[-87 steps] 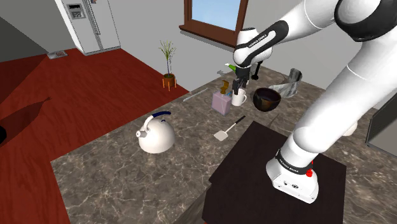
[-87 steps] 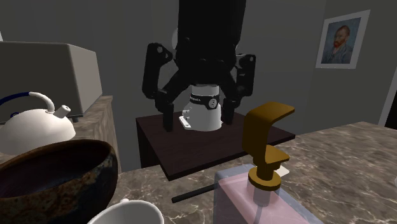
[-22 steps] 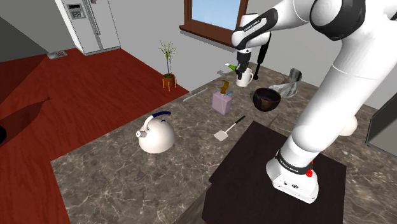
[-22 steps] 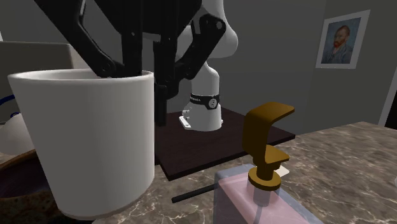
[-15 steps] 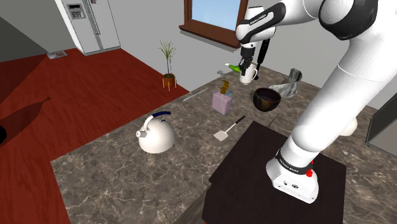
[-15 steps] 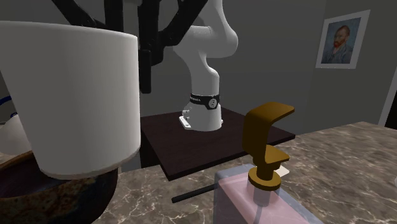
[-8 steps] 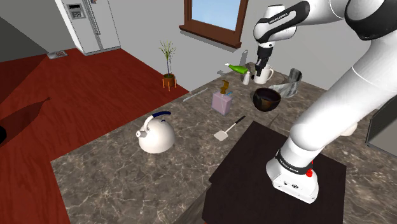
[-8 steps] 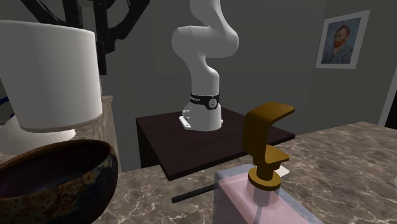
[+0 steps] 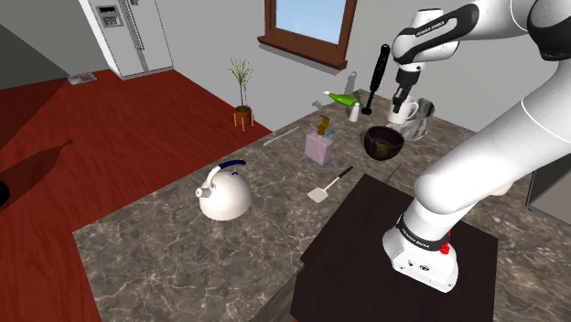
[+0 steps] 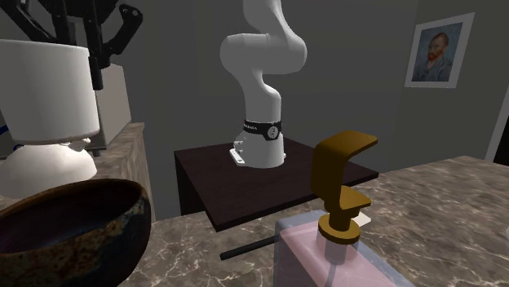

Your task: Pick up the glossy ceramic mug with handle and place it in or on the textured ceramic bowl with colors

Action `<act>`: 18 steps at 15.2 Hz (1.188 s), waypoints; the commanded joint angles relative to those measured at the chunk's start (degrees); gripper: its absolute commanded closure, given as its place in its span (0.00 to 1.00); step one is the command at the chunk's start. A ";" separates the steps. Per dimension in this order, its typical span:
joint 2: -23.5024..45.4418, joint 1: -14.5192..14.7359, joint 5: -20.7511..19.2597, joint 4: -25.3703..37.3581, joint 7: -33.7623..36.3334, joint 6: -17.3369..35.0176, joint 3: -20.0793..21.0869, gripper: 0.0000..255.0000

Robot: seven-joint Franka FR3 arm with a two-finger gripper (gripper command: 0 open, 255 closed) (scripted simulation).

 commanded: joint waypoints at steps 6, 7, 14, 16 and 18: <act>2.78 0.04 0.42 -3.10 -0.72 5.77 -1.44 1.00; 3.28 0.08 0.57 -3.51 -0.81 6.65 -1.63 1.00; 7.36 0.51 2.10 -6.03 -1.82 12.90 -2.92 1.00; 8.44 0.63 2.63 -6.53 -2.17 14.37 -3.19 1.00; 8.44 0.63 2.63 -6.53 -2.17 14.37 -3.18 1.00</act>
